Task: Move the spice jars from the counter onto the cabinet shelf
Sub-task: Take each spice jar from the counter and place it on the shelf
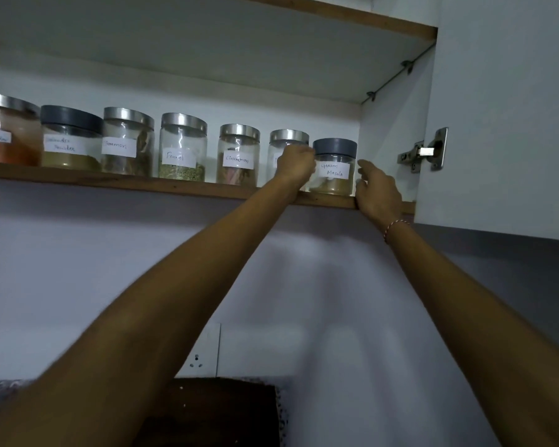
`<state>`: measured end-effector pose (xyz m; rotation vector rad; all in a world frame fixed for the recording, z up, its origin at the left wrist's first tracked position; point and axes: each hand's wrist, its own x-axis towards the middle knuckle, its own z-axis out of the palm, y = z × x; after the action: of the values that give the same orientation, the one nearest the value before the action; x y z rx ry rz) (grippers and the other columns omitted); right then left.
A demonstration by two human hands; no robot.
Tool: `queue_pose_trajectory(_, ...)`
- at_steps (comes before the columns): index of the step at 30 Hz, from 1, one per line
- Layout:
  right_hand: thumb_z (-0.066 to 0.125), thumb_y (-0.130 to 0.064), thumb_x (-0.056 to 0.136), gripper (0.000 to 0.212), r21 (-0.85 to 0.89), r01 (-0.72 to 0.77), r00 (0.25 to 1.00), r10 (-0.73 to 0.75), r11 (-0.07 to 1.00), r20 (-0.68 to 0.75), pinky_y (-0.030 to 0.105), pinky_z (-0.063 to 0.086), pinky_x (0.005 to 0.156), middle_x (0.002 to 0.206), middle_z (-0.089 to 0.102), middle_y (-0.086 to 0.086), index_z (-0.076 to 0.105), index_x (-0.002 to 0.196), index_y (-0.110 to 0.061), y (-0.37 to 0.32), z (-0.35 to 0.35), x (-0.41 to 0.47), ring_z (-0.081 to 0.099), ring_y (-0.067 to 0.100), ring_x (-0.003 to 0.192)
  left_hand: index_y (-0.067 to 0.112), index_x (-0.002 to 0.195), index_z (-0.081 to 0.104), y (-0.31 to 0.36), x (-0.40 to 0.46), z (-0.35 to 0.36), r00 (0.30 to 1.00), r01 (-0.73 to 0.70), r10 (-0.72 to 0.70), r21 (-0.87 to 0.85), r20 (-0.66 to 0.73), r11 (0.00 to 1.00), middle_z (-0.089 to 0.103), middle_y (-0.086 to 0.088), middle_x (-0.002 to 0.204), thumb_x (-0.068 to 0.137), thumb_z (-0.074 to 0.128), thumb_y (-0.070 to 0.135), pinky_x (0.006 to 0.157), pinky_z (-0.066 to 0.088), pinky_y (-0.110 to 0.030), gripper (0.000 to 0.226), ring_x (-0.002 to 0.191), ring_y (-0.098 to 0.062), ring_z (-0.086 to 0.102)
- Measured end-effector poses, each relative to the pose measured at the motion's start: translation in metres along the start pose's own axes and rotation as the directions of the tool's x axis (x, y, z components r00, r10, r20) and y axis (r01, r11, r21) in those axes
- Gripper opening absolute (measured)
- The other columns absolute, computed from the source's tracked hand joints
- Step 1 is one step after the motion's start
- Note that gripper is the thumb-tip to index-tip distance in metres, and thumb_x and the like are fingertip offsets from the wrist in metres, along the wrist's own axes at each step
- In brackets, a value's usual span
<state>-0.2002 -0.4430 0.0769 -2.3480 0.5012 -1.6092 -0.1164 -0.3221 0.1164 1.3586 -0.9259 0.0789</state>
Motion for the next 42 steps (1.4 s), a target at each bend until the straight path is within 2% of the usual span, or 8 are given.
queue_pose_trajectory(7, 0.045, -0.016, 0.094, 0.046, 0.126, 0.004, 0.951, 0.036, 0.992, -0.306, 0.034, 0.025, 0.111, 0.150, 0.032, 0.015, 0.038, 0.139, -0.007, -0.023, 0.036, -0.110, 0.029, 0.029, 0.138, 0.005, 0.129, 0.049, -0.054, -0.123, -0.026, 0.951, -0.302, 0.302, -0.012, 0.062, 0.953, 0.055, -0.009, 0.128, 0.095, 0.042, 0.002, 0.098, 0.043, -0.024, 0.035, 0.117, -0.015, 0.051)
queue_pose_trajectory(13, 0.048, -0.017, 0.092, 0.048, 0.220, -0.076, 0.997, 0.079, 0.972, -0.004, 0.036, 0.026, 0.110, 0.153, 0.024, 0.012, 0.038, 0.139, -0.011, -0.065, 0.114, -0.282, 0.024, 0.028, 0.140, 0.003, 0.140, 0.035, -0.205, -0.281, -0.086, 0.984, 0.035, -0.074, 0.230, 0.161, 0.972, 0.041, -0.013, 0.144, 0.093, 0.044, 0.000, 0.112, 0.032, -0.034, 0.047, 0.133, -0.021, 0.040)
queue_pose_trajectory(18, 0.049, -0.019, 0.093, 0.049, 0.141, -0.214, 0.946, 0.169, 0.967, 0.277, 0.035, 0.022, 0.113, 0.153, 0.025, 0.012, 0.037, 0.139, -0.011, -0.095, 0.168, -0.405, 0.024, 0.026, 0.141, 0.007, 0.141, 0.033, -0.280, -0.366, -0.172, 0.935, 0.312, -0.352, 0.372, 0.044, 0.874, 0.039, -0.010, 0.145, 0.092, 0.048, 0.003, 0.106, 0.028, -0.021, 0.051, 0.134, -0.019, 0.037)
queue_pose_trajectory(25, 0.050, -0.023, 0.093, 0.052, -0.017, -0.291, 0.781, 0.248, 0.957, 0.574, 0.040, 0.031, 0.111, 0.154, 0.021, 0.011, 0.034, 0.141, -0.013, -0.130, 0.225, -0.522, 0.022, 0.025, 0.142, 0.010, 0.144, 0.027, -0.339, -0.418, -0.271, 0.843, 0.528, -0.503, 0.480, -0.193, 0.701, 0.031, -0.010, 0.150, 0.093, 0.048, 0.008, 0.114, 0.026, -0.041, 0.056, 0.138, -0.023, 0.032)
queue_pose_trajectory(29, 0.056, -0.017, 0.090, 0.061, -0.042, -0.407, 0.580, 0.293, 0.913, 0.760, 0.035, 0.025, 0.114, 0.153, 0.024, 0.010, 0.028, 0.143, -0.012, -0.144, 0.253, -0.563, 0.023, 0.024, 0.141, 0.015, 0.147, 0.017, -0.383, -0.440, -0.314, 0.731, 0.595, -0.682, 0.522, -0.034, 0.612, 0.012, -0.009, 0.157, 0.096, 0.042, 0.017, 0.116, 0.010, -0.049, 0.057, 0.146, -0.025, 0.006)
queue_pose_trajectory(34, 0.055, 0.001, 0.085, 0.072, -0.048, -0.691, 0.344, 0.387, 0.721, 0.855, 0.041, 0.023, 0.117, 0.151, 0.029, 0.010, 0.021, 0.146, -0.012, -0.159, 0.282, -0.576, 0.026, 0.023, 0.141, 0.012, 0.139, 0.030, -0.409, -0.443, -0.332, 0.561, 0.816, -0.824, 0.115, 0.081, 0.567, 0.040, -0.011, 0.142, 0.097, 0.042, 0.015, 0.092, 0.040, -0.024, 0.045, 0.114, -0.011, 0.044)
queue_pose_trajectory(37, 0.065, 0.000, 0.078, 0.076, -0.030, -0.771, 0.295, 0.398, 0.636, 0.869, 0.038, 0.028, 0.113, 0.146, 0.038, 0.009, 0.027, 0.142, -0.014, -0.160, 0.295, -0.575, 0.034, 0.023, 0.136, 0.014, 0.141, 0.033, -0.418, -0.440, -0.336, 0.508, 0.850, -0.853, 0.093, 0.120, 0.519, 0.043, -0.009, 0.143, 0.098, 0.038, 0.023, 0.083, 0.040, -0.016, 0.043, 0.103, -0.007, 0.049)
queue_pose_trajectory(42, 0.062, -0.003, 0.083, 0.067, -0.018, -0.851, 0.286, 0.491, 0.525, 0.823, 0.039, 0.034, 0.109, 0.142, 0.045, 0.010, 0.031, 0.141, -0.014, -0.157, 0.305, -0.577, 0.041, 0.025, 0.131, 0.016, 0.144, 0.029, -0.412, -0.435, -0.335, 0.502, 0.856, -0.850, 0.047, 0.161, 0.514, 0.036, -0.008, 0.149, 0.100, 0.035, 0.022, 0.104, 0.033, -0.031, 0.046, 0.133, -0.020, 0.038)
